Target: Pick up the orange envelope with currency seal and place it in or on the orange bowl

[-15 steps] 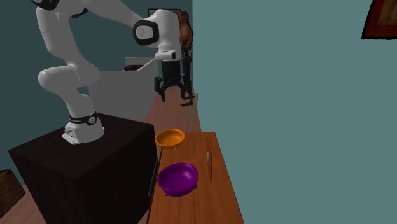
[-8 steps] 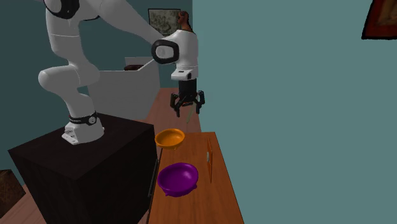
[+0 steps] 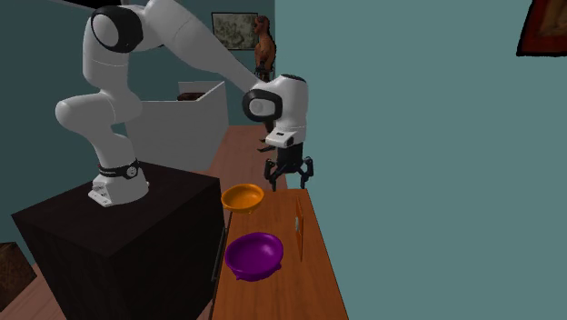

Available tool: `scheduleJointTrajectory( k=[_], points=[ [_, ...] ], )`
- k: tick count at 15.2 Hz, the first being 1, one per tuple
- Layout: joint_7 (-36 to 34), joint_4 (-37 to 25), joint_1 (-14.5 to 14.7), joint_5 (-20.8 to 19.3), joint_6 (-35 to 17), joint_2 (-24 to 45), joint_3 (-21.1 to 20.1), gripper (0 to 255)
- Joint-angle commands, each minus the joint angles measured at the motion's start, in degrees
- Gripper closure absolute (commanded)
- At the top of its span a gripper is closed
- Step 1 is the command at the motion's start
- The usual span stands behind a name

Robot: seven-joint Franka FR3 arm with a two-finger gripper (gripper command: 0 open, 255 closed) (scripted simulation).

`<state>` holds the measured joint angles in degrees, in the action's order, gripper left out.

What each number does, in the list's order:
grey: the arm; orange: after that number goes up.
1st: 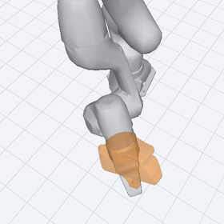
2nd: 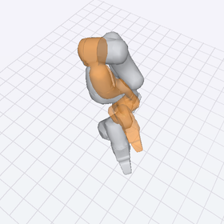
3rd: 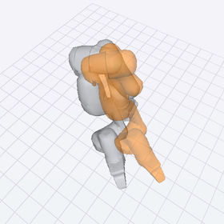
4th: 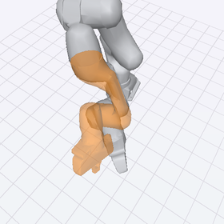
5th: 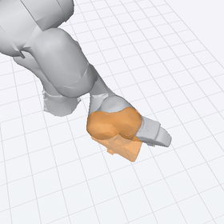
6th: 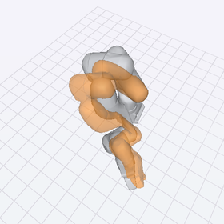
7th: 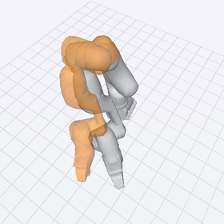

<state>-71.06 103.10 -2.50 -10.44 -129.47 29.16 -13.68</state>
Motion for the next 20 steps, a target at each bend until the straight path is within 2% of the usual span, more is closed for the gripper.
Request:
scheduleJointTrajectory(
  k=[1,5,13,20],
  points=[
    [-2.2,-4.9,0.5,0.1,0.3,5.0,1.0,0],
    [-5.9,-14.0,1.6,0.9,1.4,13.6,2.5,0],
    [-6.3,-14.1,1.9,0.3,-2.2,17.3,3.1,0],
    [-6.3,-14.1,1.9,0.3,-2.2,17.3,3.1,0]
  ],
)
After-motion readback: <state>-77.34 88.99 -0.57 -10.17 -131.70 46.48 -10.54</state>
